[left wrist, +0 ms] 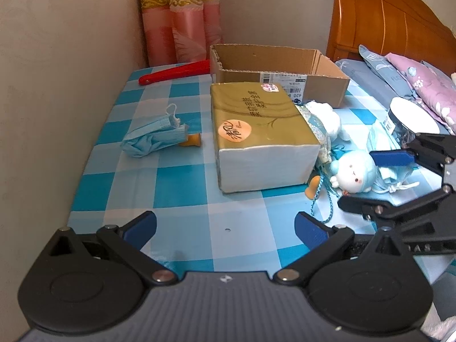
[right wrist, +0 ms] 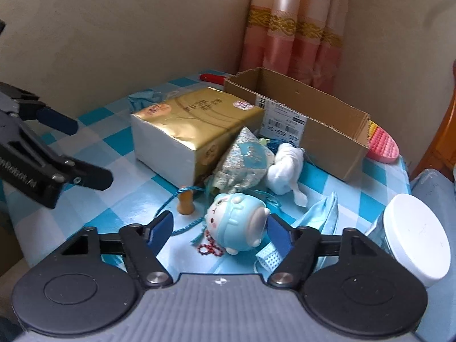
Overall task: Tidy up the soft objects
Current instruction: 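Grasp the blue-white plush doll with the right gripper, then grasp the small orange peg with the left gripper while the right gripper holds the doll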
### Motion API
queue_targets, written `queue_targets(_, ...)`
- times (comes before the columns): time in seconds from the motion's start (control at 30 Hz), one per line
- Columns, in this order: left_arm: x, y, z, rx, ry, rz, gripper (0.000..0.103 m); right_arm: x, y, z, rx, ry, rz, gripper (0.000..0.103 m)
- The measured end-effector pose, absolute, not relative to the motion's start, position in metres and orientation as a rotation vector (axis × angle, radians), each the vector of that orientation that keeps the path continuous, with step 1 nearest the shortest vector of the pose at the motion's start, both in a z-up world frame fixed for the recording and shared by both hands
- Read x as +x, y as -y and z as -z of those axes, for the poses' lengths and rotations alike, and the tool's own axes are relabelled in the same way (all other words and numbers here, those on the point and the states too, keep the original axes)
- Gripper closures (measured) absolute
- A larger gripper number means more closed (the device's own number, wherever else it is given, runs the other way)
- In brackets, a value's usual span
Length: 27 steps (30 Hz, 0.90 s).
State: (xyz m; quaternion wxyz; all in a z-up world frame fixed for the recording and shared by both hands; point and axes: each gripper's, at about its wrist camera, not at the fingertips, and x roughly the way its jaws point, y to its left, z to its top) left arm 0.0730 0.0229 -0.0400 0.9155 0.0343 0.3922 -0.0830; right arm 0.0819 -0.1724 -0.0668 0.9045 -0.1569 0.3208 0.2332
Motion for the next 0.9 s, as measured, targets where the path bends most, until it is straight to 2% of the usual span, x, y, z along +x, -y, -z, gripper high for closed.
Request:
queue_targets(0.13, 0.072, -0.02, 0.042, 0.077, -0.812, 0.184, 0.001, 0.091, 0.175, 0.068, -0.295, -0.685, -0.455, 0.038)
queue_targets(0.17, 0.072, -0.019, 0.042, 0.078, -0.813, 0.187, 0.001, 0.093, 0.175, 0.069, -0.297, -0.694, -0.443, 0.044)
queue_targets(0.23, 0.071, -0.018, 0.042, 0.083, -0.812, 0.193, 0.001, 0.095, 0.176, 0.069, -0.294, -0.707, -0.433, 0.049)
queue_targets(0.9, 0.095, 0.003, 0.059, 0.102, -0.821, 0.214, 0.008, 0.05, 0.193, 0.068, -0.305, -0.77, -0.615, 0.05)
